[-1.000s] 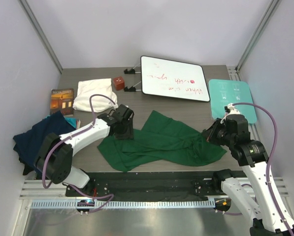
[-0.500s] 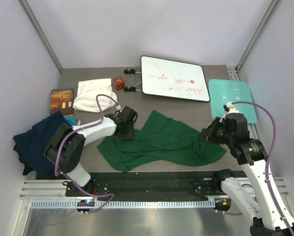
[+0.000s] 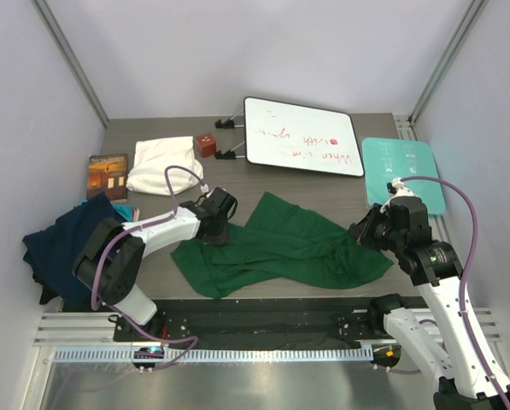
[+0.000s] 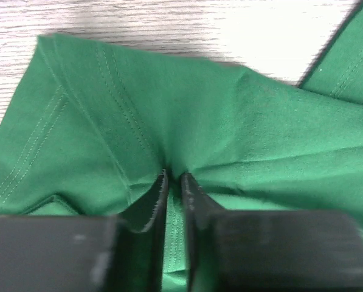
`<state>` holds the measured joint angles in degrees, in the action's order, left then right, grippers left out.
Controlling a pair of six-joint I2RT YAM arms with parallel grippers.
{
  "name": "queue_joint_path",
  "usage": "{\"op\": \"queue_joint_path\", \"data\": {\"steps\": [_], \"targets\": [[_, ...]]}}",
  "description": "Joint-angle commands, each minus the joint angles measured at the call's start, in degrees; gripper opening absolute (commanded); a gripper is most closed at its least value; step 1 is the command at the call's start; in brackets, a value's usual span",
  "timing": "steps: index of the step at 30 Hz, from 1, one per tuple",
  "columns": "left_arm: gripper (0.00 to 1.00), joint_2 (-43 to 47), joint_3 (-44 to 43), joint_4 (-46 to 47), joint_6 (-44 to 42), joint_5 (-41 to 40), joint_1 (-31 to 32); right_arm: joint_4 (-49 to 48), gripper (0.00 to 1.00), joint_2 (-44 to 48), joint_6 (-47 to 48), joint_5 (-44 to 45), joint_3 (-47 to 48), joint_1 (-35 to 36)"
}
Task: Fold and stack the t-shirts
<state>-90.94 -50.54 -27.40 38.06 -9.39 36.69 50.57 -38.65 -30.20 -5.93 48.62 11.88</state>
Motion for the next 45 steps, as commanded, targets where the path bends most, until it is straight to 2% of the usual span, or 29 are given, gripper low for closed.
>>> {"op": "queue_joint_path", "data": {"steps": [1,7,10,11,12,14,18,26,33,40,45], "targets": [[0.04,1.81,0.89,0.59,-0.27,0.60,0.40,-2.23,0.01,-0.19,0.23,0.04,0.33,-0.10],[0.01,4.01,-1.21,-1.60,-1.15,-1.51,0.40,-2.23,0.01,-0.37,0.22,0.13,0.07,-0.19],[0.14,4.80,-3.15,-3.80,-2.29,-2.48,0.32,-2.31,0.01,-0.28,0.31,0.05,-0.19,-0.19],[0.15,4.98,-3.50,-4.24,-2.47,-2.56,0.40,-2.31,0.01,-0.28,0.31,-0.04,-0.28,-0.10],[0.14,5.24,-3.77,-5.11,-2.73,-2.65,0.40,-2.40,0.01,-0.11,0.14,-0.04,-0.54,-0.10],[0.05,5.77,-4.30,-5.47,-2.82,-2.65,0.32,-2.49,0.01,-0.02,-0.04,-0.31,-0.72,-0.19],[0.00,6.21,-3.69,-5.39,-2.38,-2.13,0.32,-2.58,0.01,0.25,-0.04,-0.66,-0.72,-0.19],[0.00,7.96,-3.42,-4.42,-2.47,-2.47,0.40,-2.58,0.01,-0.02,0.05,-0.57,-0.19,-0.10],[0.00,13.58,-11.58,-10.13,-4.49,-9.50,-0.56,-3.11,0.01,-1.60,0.93,1.01,2.26,-0.19],[0.00,20.62,-19.67,-16.97,-6.33,-10.74,-7.40,-3.28,0.01,-4.41,2.95,4.35,9.82,-0.10],[0.00,23.52,-27.23,-21.64,-9.67,-10.30,-14.26,-4.68,0.01,-8.88,2.86,1.89,17.64,-0.19]]}}
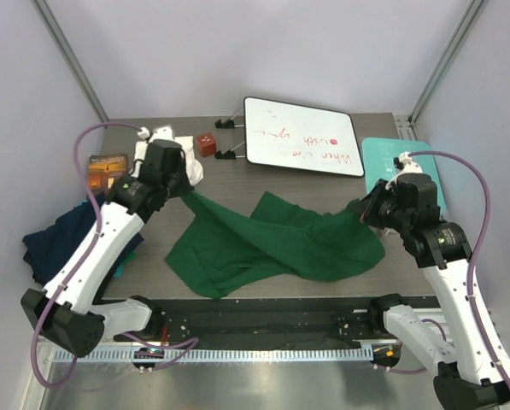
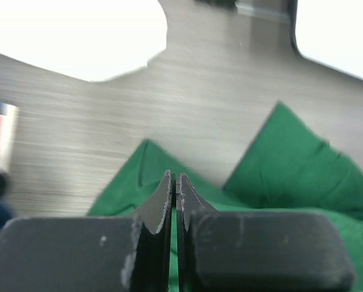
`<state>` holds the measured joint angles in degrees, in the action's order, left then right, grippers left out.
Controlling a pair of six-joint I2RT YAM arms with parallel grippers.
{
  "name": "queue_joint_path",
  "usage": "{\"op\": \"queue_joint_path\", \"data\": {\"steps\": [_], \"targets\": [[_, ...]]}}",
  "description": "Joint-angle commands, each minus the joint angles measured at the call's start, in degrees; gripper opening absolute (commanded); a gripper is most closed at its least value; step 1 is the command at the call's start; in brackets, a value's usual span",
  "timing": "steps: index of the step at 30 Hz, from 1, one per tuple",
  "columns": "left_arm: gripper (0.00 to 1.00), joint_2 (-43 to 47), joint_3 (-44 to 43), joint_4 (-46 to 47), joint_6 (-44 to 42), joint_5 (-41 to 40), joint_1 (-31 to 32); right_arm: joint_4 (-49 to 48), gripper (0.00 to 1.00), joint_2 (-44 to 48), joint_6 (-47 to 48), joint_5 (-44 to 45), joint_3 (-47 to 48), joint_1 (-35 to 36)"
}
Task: Fold and stack the t-shirts
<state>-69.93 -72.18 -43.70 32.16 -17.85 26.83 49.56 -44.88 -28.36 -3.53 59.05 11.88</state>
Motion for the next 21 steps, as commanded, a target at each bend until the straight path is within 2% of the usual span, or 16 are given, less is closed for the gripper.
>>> {"op": "queue_joint_path", "data": {"steps": [1,11,16,21], "targets": [[0.00,3.04,-6.64,-6.82,-4.21,-1.49,-5.29,-3.77,0.01,-3.19,1.11,-0.51,8.70,-0.19],[0.00,3.84,-21.93,-14.56,-8.25,-0.79,-12.41,-0.26,0.01,-12.15,5.68,3.27,34.52,-0.28],[0.00,6.12,-25.98,-17.02,-8.35,-1.58,-13.38,0.80,0.01,-12.34,5.68,6.78,40.96,-0.19],[0.00,10.77,-26.08,-18.60,-5.89,-2.99,-13.38,1.94,0.01,-10.15,5.51,7.22,44.83,-0.10]]}}
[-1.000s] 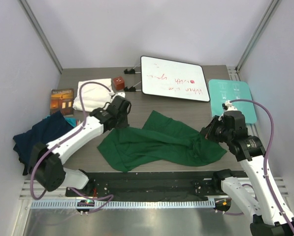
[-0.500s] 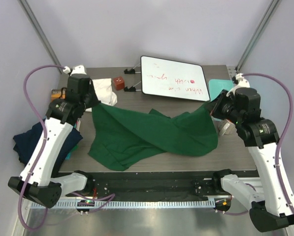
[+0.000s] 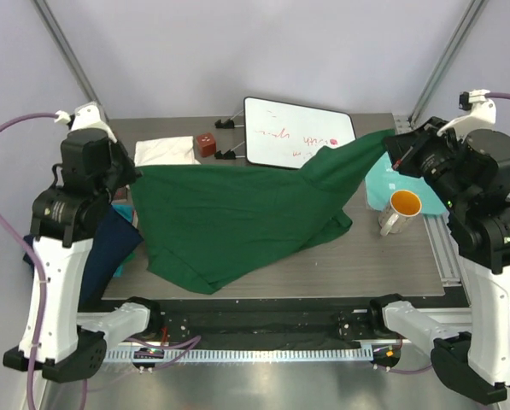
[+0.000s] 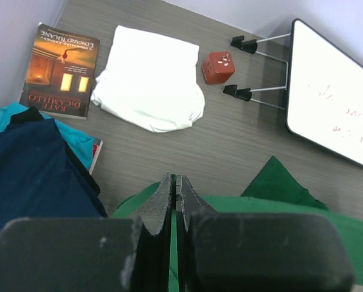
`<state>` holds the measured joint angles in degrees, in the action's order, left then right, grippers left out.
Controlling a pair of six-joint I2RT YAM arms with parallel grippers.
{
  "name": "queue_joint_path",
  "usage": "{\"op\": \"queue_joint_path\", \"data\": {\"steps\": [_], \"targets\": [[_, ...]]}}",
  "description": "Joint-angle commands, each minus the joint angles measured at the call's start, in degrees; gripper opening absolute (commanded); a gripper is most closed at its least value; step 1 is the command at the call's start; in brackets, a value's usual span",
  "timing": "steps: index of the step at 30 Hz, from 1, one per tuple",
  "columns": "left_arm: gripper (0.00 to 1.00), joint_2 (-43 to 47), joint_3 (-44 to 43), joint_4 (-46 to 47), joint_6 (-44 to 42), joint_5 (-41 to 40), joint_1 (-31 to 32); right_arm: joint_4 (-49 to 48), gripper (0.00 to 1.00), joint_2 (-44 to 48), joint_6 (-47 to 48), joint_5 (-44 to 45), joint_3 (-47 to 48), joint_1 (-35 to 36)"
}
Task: Fold and stack the t-shirts
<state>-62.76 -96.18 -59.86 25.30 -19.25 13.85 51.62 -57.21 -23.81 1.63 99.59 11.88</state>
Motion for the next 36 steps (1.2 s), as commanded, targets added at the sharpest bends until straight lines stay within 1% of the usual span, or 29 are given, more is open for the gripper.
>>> {"op": "queue_joint_path", "data": {"steps": [1,5,12,15,20,24,28,32,36], "targets": [[0.00,4.31,-2.34,-2.89,1.41,-1.32,-0.40,-0.02,0.01,2.54,0.96,2.41,5.95,-0.19],[0.00,7.82,-3.57,-5.18,2.74,-1.85,-0.40,1.38,0.01,3.68,0.96,1.89,12.54,-0.10],[0.00,16.95,-6.47,-11.15,3.61,-4.04,-0.31,3.40,0.01,6.05,-0.70,0.22,23.70,-0.10],[0.00,20.12,-6.56,-12.47,5.01,-5.36,0.39,4.02,0.01,7.28,-1.15,-0.13,25.38,-0.10],[0.00,23.99,-9.54,-15.29,6.95,-7.38,0.57,3.93,0.01,9.05,-1.76,-0.84,28.37,-0.19],[0.00,24.00,-13.67,-16.87,7.40,-7.74,0.74,3.58,0.01,8.61,-2.11,-3.73,31.36,-0.10],[0.00,23.65,-15.70,-17.22,7.66,-7.83,0.92,1.39,0.01,9.22,-2.12,-4.62,31.80,-0.10],[0.00,22.95,-15.97,-16.79,7.31,-7.91,1.01,0.15,0.01,9.14,-1.76,-4.88,32.16,-0.01],[0.00,21.37,-13.87,-15.38,6.17,-7.65,1.36,-0.99,0.01,8.00,-1.94,-4.53,30.93,-0.01]]}}
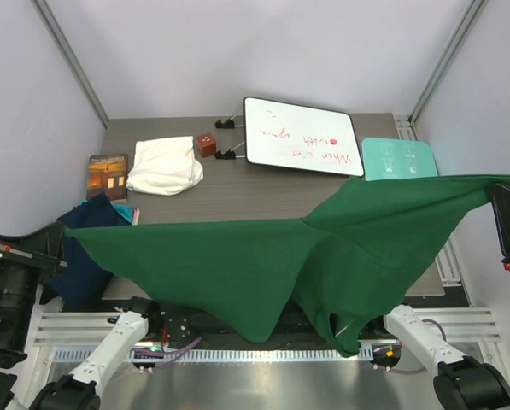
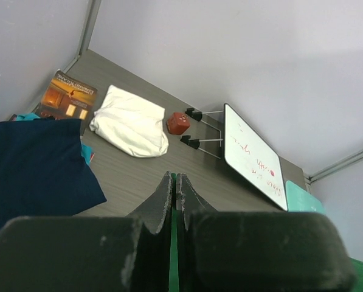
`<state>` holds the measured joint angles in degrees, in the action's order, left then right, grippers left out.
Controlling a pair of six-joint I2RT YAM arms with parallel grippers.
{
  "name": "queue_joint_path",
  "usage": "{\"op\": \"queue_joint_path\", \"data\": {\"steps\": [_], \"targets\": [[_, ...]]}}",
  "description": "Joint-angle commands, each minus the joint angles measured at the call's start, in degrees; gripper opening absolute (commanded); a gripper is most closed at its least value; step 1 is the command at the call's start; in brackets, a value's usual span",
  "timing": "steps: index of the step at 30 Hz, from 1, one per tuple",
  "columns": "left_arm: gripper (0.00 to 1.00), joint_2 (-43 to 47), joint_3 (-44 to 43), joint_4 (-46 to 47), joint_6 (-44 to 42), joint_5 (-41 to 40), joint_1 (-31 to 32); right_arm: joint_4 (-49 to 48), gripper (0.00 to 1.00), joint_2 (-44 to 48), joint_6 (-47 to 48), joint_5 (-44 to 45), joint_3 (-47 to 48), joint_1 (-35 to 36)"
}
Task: Fold and stack the t-shirts
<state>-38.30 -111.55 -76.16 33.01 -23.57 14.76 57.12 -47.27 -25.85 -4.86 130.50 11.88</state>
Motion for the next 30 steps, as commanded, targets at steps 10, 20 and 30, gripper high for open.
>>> {"op": "queue_joint_path", "data": {"steps": [10,20,30], "targets": [[0.00,-14.06,19.86,15.42,-6.64,-2.88,0.44,-9.40,0.01,-3.71,1.06,9.34,-23.69,-0.01],[0.00,-35.42,28.84,35.72,-10.51,-2.44,0.26,-20.38,0.01,-11.26,1.76,14.09,-46.03,-0.01],[0.00,-53.01,27.08,44.25,-11.22,-5.43,0.35,-30.57,0.01,-21.81,3.26,14.71,-52.36,-0.01]]}}
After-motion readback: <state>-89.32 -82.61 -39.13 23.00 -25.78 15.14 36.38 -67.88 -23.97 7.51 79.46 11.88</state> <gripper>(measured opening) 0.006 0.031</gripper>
